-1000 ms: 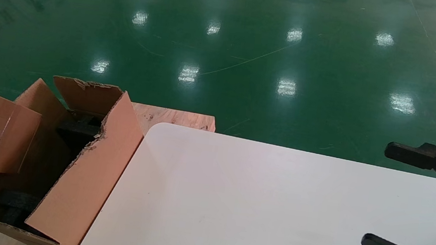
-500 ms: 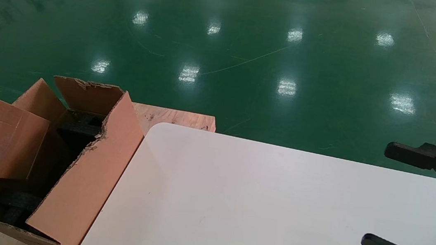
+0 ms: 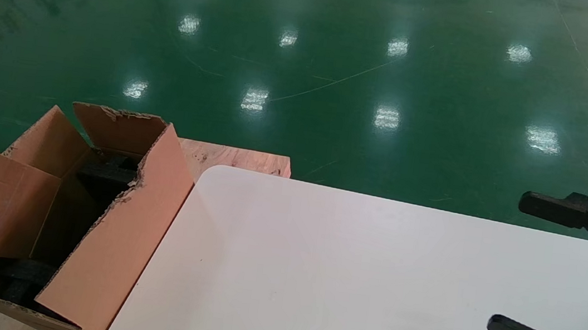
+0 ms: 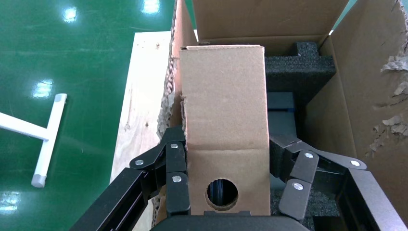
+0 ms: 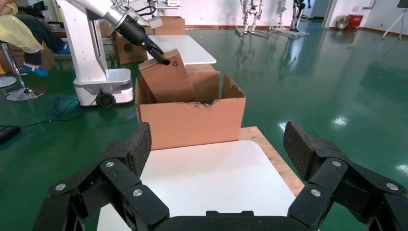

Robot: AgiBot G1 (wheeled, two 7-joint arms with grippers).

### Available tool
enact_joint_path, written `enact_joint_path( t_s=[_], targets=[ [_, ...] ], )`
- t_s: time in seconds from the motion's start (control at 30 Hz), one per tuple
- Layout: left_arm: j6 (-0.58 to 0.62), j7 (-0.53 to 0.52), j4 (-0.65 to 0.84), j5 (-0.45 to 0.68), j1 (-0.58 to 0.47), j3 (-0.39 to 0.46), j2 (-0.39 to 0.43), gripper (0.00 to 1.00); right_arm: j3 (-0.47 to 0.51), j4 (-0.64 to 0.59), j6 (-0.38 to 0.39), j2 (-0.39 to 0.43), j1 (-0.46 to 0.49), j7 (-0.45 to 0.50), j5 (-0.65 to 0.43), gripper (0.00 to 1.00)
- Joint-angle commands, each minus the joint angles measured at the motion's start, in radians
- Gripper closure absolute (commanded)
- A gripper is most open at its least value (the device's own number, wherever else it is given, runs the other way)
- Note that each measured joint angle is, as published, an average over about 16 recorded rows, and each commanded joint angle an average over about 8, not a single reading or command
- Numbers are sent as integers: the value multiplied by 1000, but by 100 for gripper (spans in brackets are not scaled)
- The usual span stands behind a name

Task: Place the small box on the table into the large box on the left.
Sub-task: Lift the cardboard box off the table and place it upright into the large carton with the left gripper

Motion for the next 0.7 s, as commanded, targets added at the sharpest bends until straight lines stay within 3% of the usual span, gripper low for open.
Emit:
enact_joint_path(
  t_s=[0.03,0.27,0.33,0.53,0.6,0.7],
  targets=[
    [-2,5,1,-12,1,12,-4,100,0,0,0,0,0,0,0,0],
    [-14,21,0,-55,-2,54,-13,100,0,0,0,0,0,0,0,0],
    [-15,25,1,-67,-4,64,-16,84,0,0,0,0,0,0,0,0],
    [-12,29,2,-101,-10,85,-23,10,0,0,0,0,0,0,0,0],
    [-10,29,2,-107,-11,88,-24,0,0,0,0,0,0,0,0,0],
    [-8,29,2,-111,-12,89,-25,0,0,0,0,0,0,0,0,0]
  ],
)
